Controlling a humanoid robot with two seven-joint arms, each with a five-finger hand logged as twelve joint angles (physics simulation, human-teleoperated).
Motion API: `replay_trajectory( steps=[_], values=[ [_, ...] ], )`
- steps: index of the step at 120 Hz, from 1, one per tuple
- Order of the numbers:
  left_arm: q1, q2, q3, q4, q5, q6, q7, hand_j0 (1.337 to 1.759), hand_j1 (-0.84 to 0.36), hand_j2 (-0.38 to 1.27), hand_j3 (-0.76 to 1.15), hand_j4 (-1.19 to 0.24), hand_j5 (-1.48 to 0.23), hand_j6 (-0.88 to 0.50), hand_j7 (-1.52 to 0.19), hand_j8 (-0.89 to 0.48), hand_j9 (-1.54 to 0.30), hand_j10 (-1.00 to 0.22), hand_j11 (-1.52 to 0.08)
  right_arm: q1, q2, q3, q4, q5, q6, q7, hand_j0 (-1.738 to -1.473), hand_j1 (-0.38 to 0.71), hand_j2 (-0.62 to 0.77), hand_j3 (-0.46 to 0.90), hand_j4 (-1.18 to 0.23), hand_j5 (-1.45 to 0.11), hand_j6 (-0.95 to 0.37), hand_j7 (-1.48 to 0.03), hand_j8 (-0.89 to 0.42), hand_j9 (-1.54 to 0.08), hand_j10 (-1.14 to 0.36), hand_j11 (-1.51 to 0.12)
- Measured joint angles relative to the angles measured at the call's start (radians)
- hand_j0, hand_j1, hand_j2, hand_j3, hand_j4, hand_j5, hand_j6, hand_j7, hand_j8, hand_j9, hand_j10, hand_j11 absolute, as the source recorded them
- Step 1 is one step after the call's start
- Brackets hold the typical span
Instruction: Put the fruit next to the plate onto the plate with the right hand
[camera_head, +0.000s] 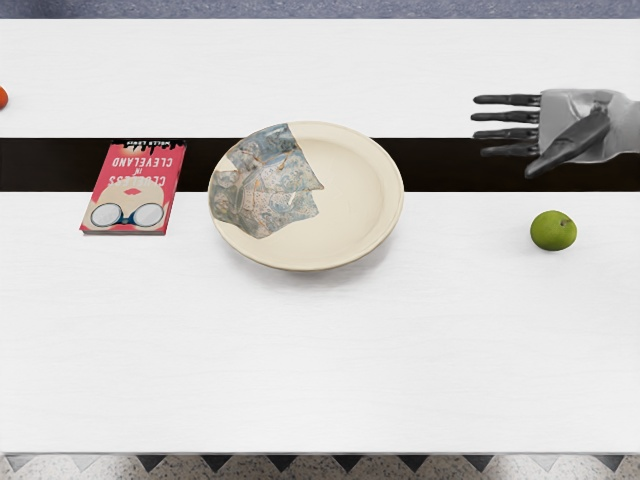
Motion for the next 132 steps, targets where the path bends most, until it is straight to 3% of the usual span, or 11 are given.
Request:
replay_trajectory(
  steps=[19, 29, 45, 60, 68, 76, 89, 112, 132],
  values=[
    [0.0, 0.0, 0.0, 0.0, 0.0, 0.0, 0.0, 1.658, 0.35, 0.0, 0.0, 0.0, 0.0, 0.0, 0.0, 0.0, 0.0, 0.0, 0.0, 0.017, 0.037, -0.026, 0.005, -0.06, 0.0, -0.004, -1.658, -0.32, 0.0, 0.0, -0.02, -0.03, -0.02, -0.03, -0.02, -0.03, -0.02, -0.03],
    [0.0, 0.0, 0.0, 0.0, 0.0, 0.0, 0.0, 1.658, 0.35, 0.0, 0.0, 0.0, 0.0, 0.0, 0.0, 0.0, 0.0, 0.0, 0.0, 0.097, 0.028, -0.117, 0.106, -0.191, -0.027, -0.005, -1.658, -0.32, 0.0, 0.0, -0.02, -0.03, -0.02, -0.03, -0.02, -0.03, -0.02, -0.03],
    [0.0, 0.0, 0.0, 0.0, 0.0, 0.0, 0.0, 1.658, 0.35, 0.0, 0.0, 0.0, 0.0, 0.0, 0.0, 0.0, 0.0, 0.0, 0.0, 0.392, 0.001, -0.57, 0.219, -0.309, -0.327, -0.005, -1.658, -0.32, 0.0, 0.0, -0.02, -0.03, -0.02, -0.03, -0.02, -0.03, -0.02, -0.03],
    [0.0, 0.0, 0.0, 0.0, 0.0, 0.0, 0.0, 1.658, 0.35, 0.0, 0.0, 0.0, 0.0, 0.0, 0.0, 0.0, 0.0, 0.0, 0.0, 0.753, 0.088, -1.08, 0.274, -0.337, -0.496, -0.005, -1.658, -0.32, -0.01, 0.0, -0.02, -0.03, -0.03, -0.03, -0.02, -0.03, -0.02, -0.03],
    [0.0, 0.0, 0.0, 0.0, 0.0, 0.0, 0.0, 1.658, 0.35, 0.0, 0.0, 0.0, 0.0, 0.0, 0.0, 0.0, 0.0, 0.0, 0.0, 0.869, 0.155, -1.29, 0.31, -0.33, -0.637, -0.005, -1.658, -0.32, 0.0, 0.0, -0.03, -0.03, -0.03, -0.03, -0.03, -0.03, -0.03, -0.03],
    [0.0, 0.0, 0.0, 0.0, 0.0, 0.0, 0.0, 1.658, 0.35, 0.0, 0.0, 0.0, 0.0, 0.0, 0.0, 0.0, 0.0, 0.0, 0.0, 0.931, 0.198, -1.402, 0.362, -0.324, -0.79, -0.005, -1.658, -0.32, 0.0, 0.0, -0.03, -0.03, -0.03, -0.03, -0.03, -0.03, -0.03, -0.03],
    [0.0, 0.0, 0.0, 0.0, 0.0, 0.0, 0.0, 1.658, 0.35, 0.0, 0.0, 0.0, 0.0, 0.0, 0.0, 0.0, 0.0, 0.0, 0.0, 0.941, 0.24, -1.45, 0.417, -0.296, -0.962, -0.005, -1.658, -0.32, -0.01, 0.0, -0.03, -0.03, -0.03, -0.03, -0.03, -0.03, -0.03, -0.03],
    [0.0, 0.0, 0.0, 0.0, 0.0, 0.0, 0.0, 1.658, 0.35, 0.0, 0.0, 0.0, 0.0, 0.0, 0.0, 0.0, 0.0, 0.0, 0.0, 0.734, 0.343, -1.338, 0.418, -0.286, -1.173, -0.005, -1.658, -0.31, -0.01, 0.0, -0.03, -0.04, -0.03, -0.04, -0.03, -0.04, -0.03, -0.04],
    [0.0, 0.0, 0.0, 0.0, 0.0, 0.0, 0.0, 1.658, 0.35, 0.0, 0.0, 0.0, 0.0, 0.0, 0.0, 0.0, 0.0, 0.0, 0.0, 0.648, 0.355, -1.307, 0.375, -0.296, -1.212, -0.005, -1.658, -0.24, -0.02, 0.0, -0.09, -0.12, -0.09, -0.12, -0.09, -0.12, -0.09, -0.12]
  ],
)
